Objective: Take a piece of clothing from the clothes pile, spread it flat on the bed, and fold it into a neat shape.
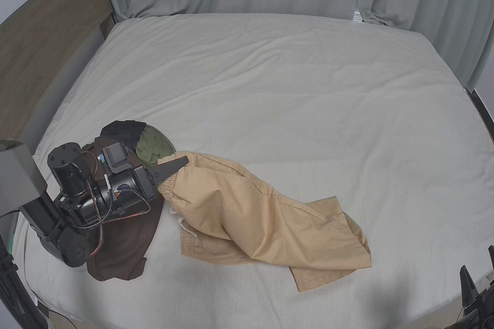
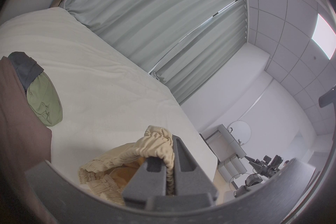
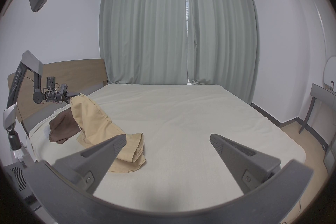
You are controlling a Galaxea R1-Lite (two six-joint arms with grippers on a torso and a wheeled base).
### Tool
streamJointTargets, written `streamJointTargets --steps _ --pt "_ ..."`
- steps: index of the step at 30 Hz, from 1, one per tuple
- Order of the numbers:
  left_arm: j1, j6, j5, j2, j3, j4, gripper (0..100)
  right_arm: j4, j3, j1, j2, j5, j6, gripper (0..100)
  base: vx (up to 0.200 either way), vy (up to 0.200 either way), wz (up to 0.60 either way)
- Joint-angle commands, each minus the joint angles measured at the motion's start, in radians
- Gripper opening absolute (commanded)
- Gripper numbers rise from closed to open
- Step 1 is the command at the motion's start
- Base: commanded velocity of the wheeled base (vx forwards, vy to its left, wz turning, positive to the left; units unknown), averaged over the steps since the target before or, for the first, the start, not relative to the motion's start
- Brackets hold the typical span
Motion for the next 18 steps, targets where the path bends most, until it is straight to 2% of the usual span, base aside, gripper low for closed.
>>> streamJointTargets --steps 1,18 --pt "-0.003 0.033 -0.001 0.031 0.002 0.000 0 0.000 0.018 0.000 -0.016 0.000 -0.002 100 0.000 0.000 0.00" --pt "-0.006 0.045 -0.002 0.035 0.004 0.000 0 0.003 0.018 0.000 -0.016 0.002 0.005 100 0.000 0.000 0.00"
